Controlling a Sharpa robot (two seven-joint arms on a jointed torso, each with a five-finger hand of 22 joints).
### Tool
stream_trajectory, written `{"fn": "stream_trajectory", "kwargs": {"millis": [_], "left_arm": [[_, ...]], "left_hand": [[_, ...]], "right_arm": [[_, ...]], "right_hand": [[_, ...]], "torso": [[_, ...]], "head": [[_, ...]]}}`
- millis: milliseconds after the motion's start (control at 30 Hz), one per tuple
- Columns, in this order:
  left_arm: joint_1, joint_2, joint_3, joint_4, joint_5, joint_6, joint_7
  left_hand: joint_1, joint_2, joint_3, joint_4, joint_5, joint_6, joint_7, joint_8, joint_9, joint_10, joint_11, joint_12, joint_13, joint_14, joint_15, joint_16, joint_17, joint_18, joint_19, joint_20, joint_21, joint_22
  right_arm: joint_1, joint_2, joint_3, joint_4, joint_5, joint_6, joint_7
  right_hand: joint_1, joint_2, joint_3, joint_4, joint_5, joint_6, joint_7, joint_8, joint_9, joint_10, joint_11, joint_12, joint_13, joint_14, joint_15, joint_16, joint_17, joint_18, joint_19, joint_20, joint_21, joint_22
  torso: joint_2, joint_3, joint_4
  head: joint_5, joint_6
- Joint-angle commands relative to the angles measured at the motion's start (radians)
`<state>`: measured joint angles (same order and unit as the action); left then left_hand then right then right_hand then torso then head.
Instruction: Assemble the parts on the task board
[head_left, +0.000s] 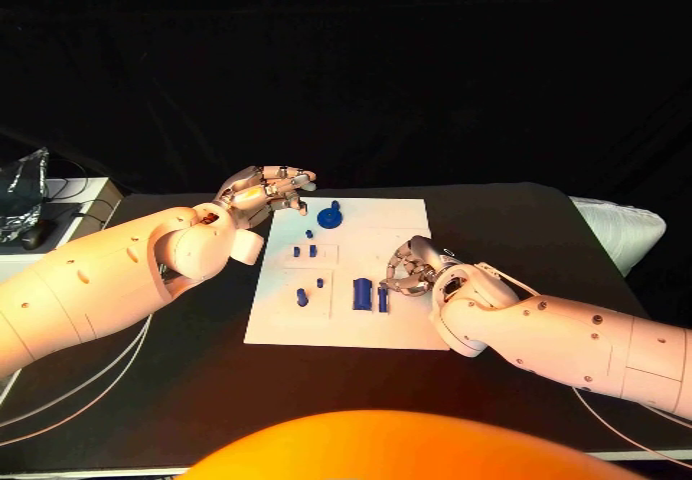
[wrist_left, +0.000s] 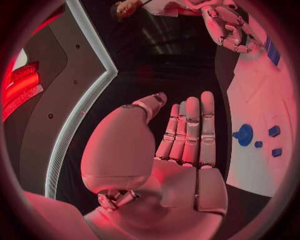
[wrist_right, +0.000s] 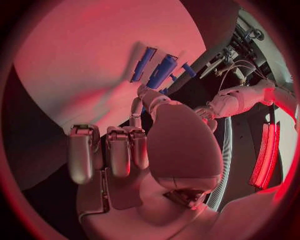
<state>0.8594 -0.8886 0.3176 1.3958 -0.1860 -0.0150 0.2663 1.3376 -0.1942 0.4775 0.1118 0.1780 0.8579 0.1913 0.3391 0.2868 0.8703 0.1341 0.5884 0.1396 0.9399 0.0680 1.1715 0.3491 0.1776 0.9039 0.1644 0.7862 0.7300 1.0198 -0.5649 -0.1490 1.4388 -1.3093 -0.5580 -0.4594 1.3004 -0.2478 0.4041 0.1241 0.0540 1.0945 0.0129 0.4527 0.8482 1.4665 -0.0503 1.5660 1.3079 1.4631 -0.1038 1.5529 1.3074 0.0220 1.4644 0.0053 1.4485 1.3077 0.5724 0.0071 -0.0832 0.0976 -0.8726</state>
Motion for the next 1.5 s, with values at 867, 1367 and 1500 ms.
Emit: {"fn": "stream_trajectory", "kwargs": {"millis": [867,1367,1500], "left_arm": [[0.000,-0.004,0.001,0.007,-0.008,0.007,0.010],[0.000,-0.003,0.001,0.006,-0.010,0.007,0.011],[0.000,-0.003,0.001,0.005,-0.010,0.007,0.011]], "left_hand": [[0.009,0.001,0.000,0.005,-0.002,-0.006,-0.002,0.009,-0.002,-0.003,-0.003,0.006,-0.001,-0.007,-0.001,-0.004,0.002,0.006,0.010,0.001,-0.006,-0.002],[0.010,0.001,-0.001,0.007,-0.002,-0.006,-0.002,0.010,-0.002,-0.003,-0.003,0.006,-0.001,-0.007,-0.001,-0.005,0.002,0.006,0.011,0.001,-0.007,-0.003],[0.010,0.001,-0.001,0.007,-0.002,-0.006,-0.002,0.010,-0.002,-0.003,-0.003,0.006,-0.001,-0.007,-0.001,-0.005,0.002,0.006,0.011,0.001,-0.007,-0.003]], "right_arm": [[-0.016,0.017,-0.002,-0.042,-0.103,0.100,-0.045],[-0.017,-0.002,-0.003,-0.018,-0.122,0.052,-0.020],[-0.017,-0.011,-0.002,-0.007,-0.120,0.035,-0.008]], "right_hand": [[0.022,0.008,-0.018,-0.002,-0.005,-0.010,-0.002,0.015,0.004,0.104,-0.005,0.005,0.263,0.102,-0.008,0.007,0.237,-0.002,0.086,-0.008,0.009,0.236],[0.032,0.015,-0.019,-0.001,-0.004,-0.013,-0.001,0.018,0.003,0.104,-0.006,0.005,0.263,0.102,-0.009,0.008,0.238,-0.002,0.086,-0.008,0.009,0.236],[0.031,0.015,-0.020,0.001,-0.005,-0.014,-0.001,0.018,0.003,0.104,-0.005,0.005,0.263,0.102,-0.008,0.007,0.236,-0.002,0.086,-0.008,0.009,0.236]], "torso": [[0.003,-0.0004,0.0022],[0.005,-0.0005,0.0013],[0.005,-0.0009,0.0021]], "head": [[0.002,0.000],[0.006,0.000],[0.006,0.000]]}}
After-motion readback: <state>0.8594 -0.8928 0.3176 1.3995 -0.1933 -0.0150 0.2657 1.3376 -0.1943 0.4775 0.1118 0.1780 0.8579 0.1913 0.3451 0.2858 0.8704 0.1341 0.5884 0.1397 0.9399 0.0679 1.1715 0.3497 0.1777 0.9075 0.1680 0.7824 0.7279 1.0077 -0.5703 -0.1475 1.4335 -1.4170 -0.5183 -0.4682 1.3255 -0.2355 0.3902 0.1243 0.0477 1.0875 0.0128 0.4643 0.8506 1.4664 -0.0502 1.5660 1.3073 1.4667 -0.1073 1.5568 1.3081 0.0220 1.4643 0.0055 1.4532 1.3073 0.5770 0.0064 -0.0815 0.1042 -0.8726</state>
